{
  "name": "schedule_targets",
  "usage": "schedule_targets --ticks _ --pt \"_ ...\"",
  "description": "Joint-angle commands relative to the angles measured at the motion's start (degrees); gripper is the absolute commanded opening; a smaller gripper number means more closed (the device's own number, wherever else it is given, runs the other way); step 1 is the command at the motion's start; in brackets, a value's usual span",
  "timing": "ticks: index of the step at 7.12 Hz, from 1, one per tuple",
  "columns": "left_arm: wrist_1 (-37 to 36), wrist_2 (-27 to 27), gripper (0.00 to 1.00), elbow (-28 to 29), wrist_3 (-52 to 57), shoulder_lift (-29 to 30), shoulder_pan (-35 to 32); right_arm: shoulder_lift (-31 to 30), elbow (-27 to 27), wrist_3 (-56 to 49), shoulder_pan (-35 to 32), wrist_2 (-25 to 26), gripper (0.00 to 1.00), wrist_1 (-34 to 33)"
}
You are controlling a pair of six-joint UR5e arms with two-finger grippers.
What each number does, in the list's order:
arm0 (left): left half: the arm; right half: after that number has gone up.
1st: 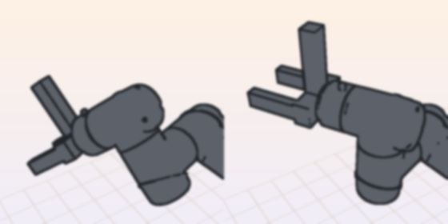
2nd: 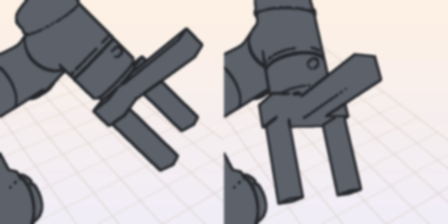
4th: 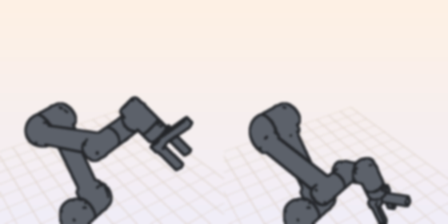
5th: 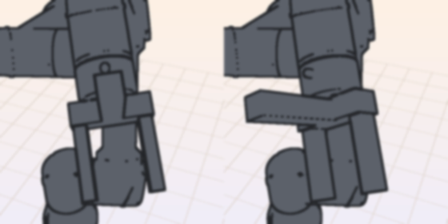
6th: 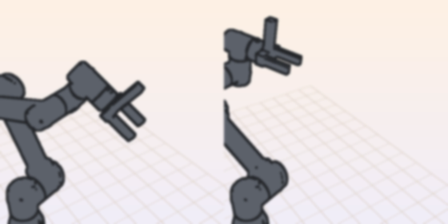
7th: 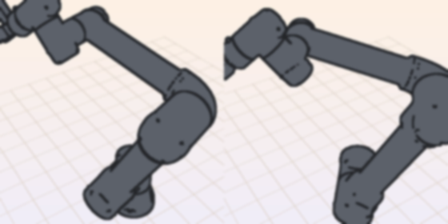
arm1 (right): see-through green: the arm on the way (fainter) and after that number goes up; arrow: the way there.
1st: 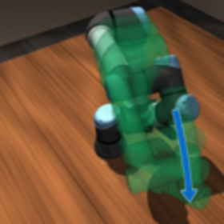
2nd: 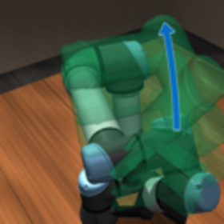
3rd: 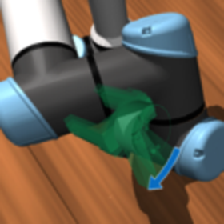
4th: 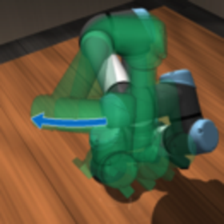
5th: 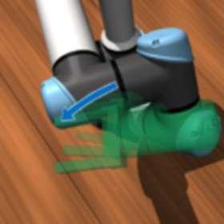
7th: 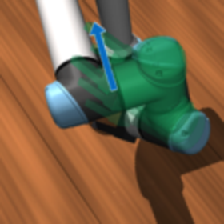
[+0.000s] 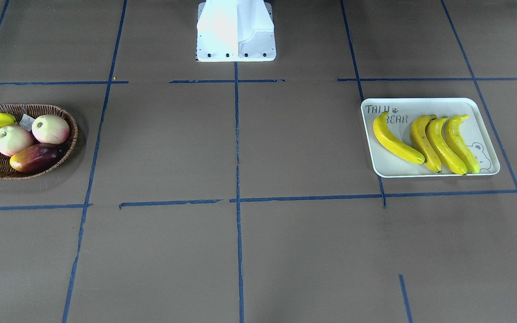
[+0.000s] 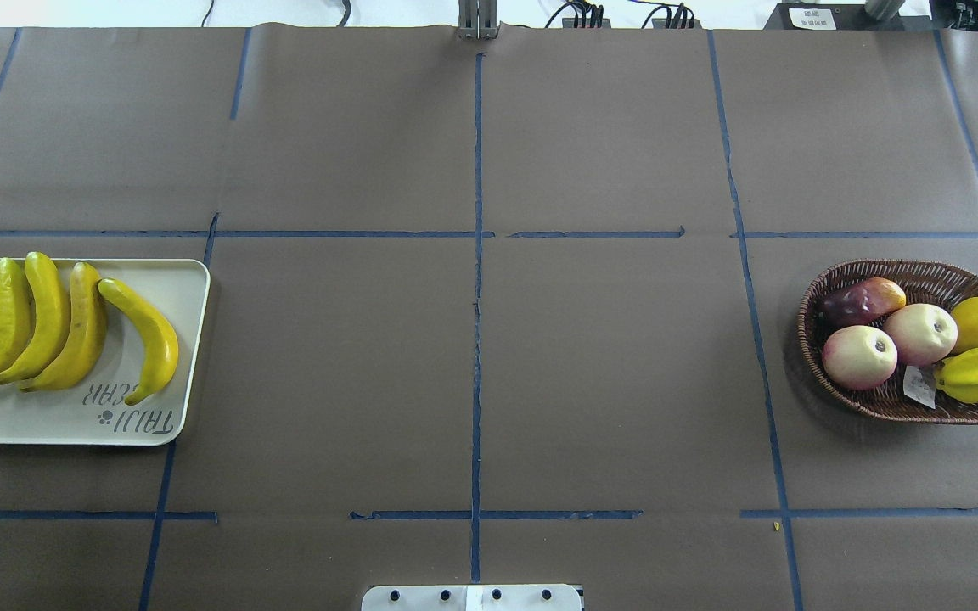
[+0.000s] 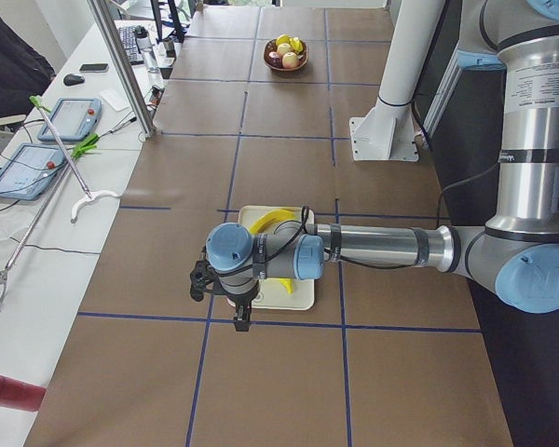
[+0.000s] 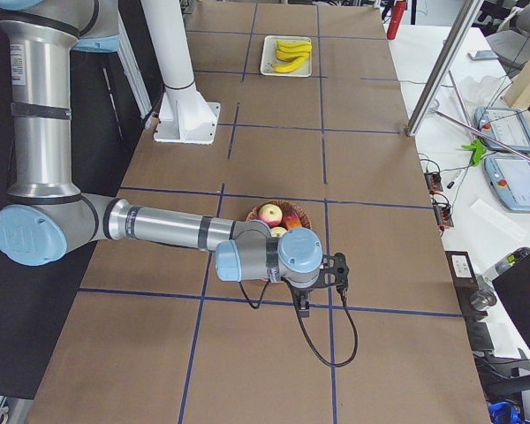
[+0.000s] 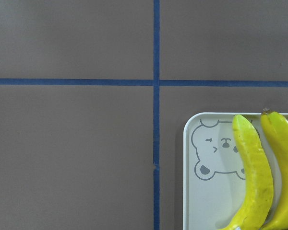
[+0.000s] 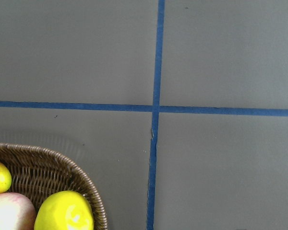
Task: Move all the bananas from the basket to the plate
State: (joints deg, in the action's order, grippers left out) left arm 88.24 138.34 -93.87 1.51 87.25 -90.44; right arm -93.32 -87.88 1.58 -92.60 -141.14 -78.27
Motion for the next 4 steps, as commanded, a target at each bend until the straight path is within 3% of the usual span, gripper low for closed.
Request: schedule_targets --ticks 1,3,4 --pt "0.0 0.0 1.0 0.1 0.1 -0.1 0.0 0.1 -3.0 0.0 -1.0 0.1 1.0 -9.7" --pt "0.0 0.1 1.0 0.1 0.1 -0.1 0.0 0.1 -10.0 0.4 -1.0 1.1 1.0 -18.6" --pt "0.0 0.1 1.0 0.1 0.2 -0.1 0.0 -0.1 -10.0 -0.4 -1.0 3.3 1.0 -18.8"
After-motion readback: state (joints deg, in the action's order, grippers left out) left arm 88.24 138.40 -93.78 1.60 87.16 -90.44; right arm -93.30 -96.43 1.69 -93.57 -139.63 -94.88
